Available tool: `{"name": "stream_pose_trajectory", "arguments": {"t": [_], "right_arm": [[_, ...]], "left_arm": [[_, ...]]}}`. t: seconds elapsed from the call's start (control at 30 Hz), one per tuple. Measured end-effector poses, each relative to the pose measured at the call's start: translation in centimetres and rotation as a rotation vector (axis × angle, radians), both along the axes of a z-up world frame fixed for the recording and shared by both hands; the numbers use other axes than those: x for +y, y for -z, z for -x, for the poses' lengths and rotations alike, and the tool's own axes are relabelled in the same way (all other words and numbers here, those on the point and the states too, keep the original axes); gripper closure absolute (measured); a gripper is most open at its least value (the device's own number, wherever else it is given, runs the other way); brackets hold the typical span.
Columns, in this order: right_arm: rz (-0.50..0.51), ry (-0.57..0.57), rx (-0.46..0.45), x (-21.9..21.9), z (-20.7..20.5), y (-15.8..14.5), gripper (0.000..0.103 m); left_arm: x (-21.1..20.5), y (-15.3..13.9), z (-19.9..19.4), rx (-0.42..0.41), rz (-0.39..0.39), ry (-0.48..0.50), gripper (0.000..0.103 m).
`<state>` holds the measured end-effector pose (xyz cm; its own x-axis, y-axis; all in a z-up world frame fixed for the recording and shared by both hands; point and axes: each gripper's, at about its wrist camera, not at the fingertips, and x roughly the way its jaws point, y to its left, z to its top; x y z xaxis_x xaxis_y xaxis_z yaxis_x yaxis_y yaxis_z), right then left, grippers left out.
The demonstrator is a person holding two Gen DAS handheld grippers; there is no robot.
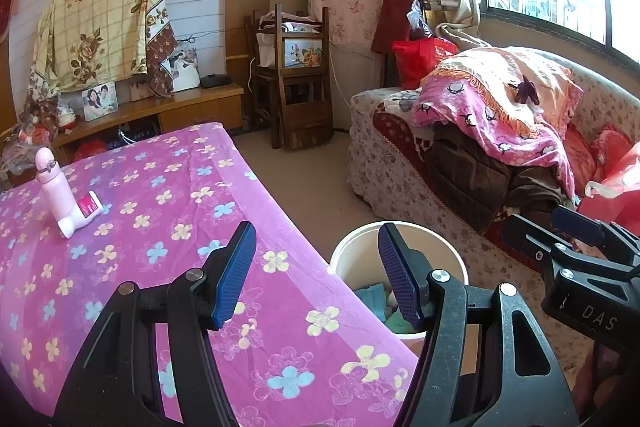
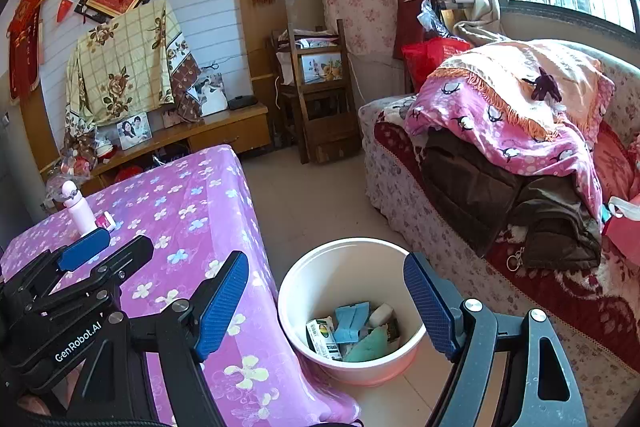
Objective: Collect trash
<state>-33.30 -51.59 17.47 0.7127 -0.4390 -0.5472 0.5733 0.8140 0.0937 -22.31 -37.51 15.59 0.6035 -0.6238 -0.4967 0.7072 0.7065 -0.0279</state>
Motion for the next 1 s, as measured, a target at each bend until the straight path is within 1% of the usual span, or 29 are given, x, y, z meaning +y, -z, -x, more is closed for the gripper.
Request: {"name": "stream_pose_trajectory", "arguments": {"t": [0.23, 0.33, 0.43, 0.6, 0.7, 0.87, 1.0], "right_arm": [[0.001, 0.002, -0.004, -0.01, 0.1, -0.17, 0.025], [-0.002, 0.005, -0.002, -0.04, 0.17, -0.17, 0.025], [-0.002, 0.008, -0.002, -0.19, 0.28, -0.21, 0.025], [-0.005, 0.01, -0.001, -0.33, 0.38, -0.17, 0.025], [-0.006, 0.014, 0.002, -0.55, 0.48, 0.02, 0.025], [-0.01, 0.018, 0.001, -0.77, 0.67, 0.06, 0.025], [-0.005, 0.019, 0.001, -0.84, 0.68, 0.02, 0.025]], "left_arm": [[0.21, -0.23, 0.13, 0.008, 0.013, -0.003, 0.041], [0.3, -0.18, 0.02, 0.008, 0.004, -0.023, 0.041], [0.38, 0.03, -0.26, 0.022, 0.005, -0.019, 0.041], [0.25, 0.2, -0.2, 0.007, -0.018, -0.036, 0.041], [0.37, 0.27, -0.19, 0.009, -0.009, -0.024, 0.041], [0.59, 0.3, -0.46, 0.012, -0.001, -0.032, 0.041], [0.56, 0.28, -0.3, 0.0, -0.008, -0.039, 0.041]]}}
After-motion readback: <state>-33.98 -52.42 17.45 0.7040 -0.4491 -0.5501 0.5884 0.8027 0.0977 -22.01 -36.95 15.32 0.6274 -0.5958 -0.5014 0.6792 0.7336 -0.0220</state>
